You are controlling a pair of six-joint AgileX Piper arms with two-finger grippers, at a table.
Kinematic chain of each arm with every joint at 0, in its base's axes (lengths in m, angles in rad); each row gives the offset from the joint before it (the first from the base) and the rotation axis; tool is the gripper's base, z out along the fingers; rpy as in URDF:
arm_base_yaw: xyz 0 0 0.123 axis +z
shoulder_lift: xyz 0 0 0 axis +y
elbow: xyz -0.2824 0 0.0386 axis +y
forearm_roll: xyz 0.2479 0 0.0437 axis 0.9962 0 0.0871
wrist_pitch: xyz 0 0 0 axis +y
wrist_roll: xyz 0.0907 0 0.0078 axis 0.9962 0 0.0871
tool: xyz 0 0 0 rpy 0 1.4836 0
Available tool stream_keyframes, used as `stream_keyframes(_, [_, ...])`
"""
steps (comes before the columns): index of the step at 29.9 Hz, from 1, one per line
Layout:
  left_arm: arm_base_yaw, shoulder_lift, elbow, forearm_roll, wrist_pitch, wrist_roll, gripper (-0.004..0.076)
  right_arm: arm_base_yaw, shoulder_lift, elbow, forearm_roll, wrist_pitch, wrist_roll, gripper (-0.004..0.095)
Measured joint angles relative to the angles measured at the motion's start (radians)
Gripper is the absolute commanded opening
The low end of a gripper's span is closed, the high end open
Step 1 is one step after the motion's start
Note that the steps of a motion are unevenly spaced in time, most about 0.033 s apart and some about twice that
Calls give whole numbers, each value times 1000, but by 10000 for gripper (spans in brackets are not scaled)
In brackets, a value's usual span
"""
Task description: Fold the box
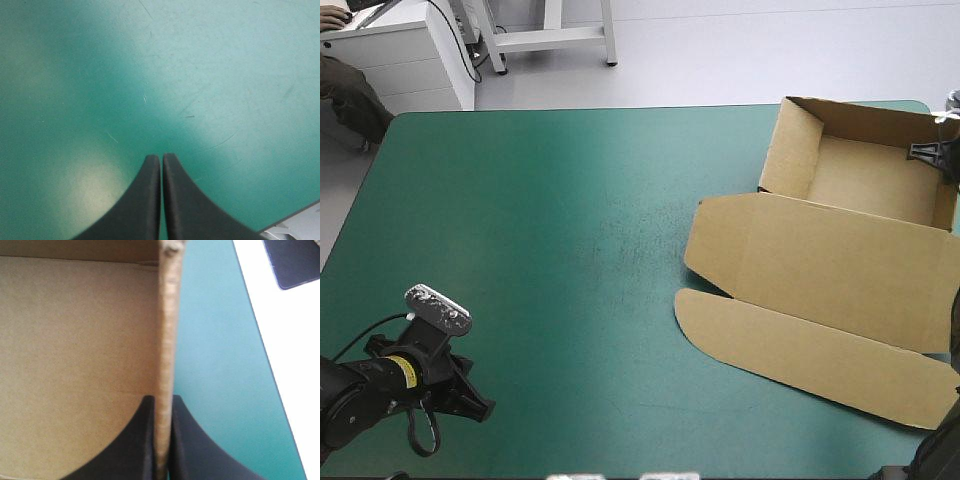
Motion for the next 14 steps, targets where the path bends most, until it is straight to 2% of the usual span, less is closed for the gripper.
stream_keyframes(5, [0, 0, 0, 0, -5, 0, -8, -81, 1, 0, 2, -3, -3, 4])
stream_keyframes(8, [0, 0, 0, 0, -5, 0, -8, -107, 5, 0, 2, -7, -11, 145])
stream_keyframes(11, [0, 0, 0, -1, -5, 0, -8, -120, 16, 0, 16, -2, -11, 456])
stream_keyframes(12, [0, 0, 0, -1, -5, 0, -8, -123, 19, 0, 20, 3, -15, 613])
stream_keyframes(14, [0, 0, 0, -1, -5, 0, -8, -125, 22, 0, 30, 9, -22, 818])
